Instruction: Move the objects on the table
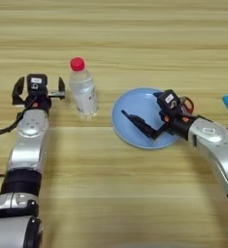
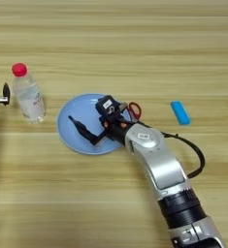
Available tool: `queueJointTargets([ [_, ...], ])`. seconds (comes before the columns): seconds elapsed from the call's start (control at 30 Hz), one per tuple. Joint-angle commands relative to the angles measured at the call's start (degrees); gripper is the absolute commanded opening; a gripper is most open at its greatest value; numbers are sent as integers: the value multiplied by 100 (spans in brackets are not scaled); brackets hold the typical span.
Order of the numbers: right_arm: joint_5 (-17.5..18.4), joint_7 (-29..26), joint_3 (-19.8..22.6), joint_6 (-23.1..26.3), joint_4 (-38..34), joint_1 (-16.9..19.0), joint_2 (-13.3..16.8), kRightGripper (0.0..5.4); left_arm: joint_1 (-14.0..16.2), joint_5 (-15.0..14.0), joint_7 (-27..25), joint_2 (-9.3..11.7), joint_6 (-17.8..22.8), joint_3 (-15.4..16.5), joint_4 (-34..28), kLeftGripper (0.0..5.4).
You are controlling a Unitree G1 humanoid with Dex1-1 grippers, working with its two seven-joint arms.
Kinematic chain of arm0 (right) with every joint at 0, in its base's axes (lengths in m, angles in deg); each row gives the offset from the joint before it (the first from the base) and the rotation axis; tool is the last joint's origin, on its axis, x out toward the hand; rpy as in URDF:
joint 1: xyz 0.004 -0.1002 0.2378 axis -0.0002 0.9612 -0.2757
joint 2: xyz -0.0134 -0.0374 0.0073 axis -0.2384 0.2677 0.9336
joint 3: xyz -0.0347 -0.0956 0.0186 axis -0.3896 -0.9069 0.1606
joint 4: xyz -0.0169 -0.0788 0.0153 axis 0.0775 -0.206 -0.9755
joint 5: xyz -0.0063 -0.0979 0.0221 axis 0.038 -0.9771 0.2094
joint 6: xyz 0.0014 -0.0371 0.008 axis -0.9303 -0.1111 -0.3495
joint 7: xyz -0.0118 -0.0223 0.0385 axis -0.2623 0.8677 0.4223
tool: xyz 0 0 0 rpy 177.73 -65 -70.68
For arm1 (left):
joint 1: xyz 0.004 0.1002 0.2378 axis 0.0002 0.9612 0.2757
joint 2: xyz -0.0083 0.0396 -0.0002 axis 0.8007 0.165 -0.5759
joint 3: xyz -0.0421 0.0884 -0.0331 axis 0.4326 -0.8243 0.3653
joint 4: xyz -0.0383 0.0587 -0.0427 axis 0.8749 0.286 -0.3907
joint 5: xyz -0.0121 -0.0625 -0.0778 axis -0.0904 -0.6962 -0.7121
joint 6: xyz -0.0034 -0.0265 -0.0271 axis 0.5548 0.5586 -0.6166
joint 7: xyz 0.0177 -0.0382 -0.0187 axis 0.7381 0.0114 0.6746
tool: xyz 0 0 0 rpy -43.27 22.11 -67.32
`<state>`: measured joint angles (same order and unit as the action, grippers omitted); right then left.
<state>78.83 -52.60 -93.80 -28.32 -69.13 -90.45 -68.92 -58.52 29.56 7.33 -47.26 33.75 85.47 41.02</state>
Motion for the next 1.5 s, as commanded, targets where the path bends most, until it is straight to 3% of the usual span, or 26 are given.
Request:
queueJointTargets([
  [0.03,-4,4,25,52,-78,-81,-11,538,-350,-312,-329,68,-446,173,459,540],
  [0.17,38,-28,64,46,-105,-45,13,538,-447,-596,-504,-3,-917,341,530,540],
  [0.3,59,-44,75,71,-140,-23,13,538,-535,-417,-95,73,-1720,487,635,540],
  [0.43,63,-52,76,80,-137,-1,10,538,-595,-660,-154,-155,-1604,503,739,540],
  [0.6,75,-54,82,99,-127,-1,5,538,-615,-588,-108,-274,-1550,371,776,540],
  [0.7,70,-50,83,90,-88,-12,-1,538,-670,-841,-219,-450,-1389,400,774,540],
  [0.83,65,-54,76,90,-66,-7,-1,538,-749,-672,-169,-542,-1224,221,910,540],
  [1.03,14,-58,12,106,73,-43,-19,538,-778,-561,-24,-410,-1116,216,1085,540],
  [1.5,-24,-201,-276,395,636,-156,-187,538,-759,-529,52,-380,-1089,153,1067,540],
])
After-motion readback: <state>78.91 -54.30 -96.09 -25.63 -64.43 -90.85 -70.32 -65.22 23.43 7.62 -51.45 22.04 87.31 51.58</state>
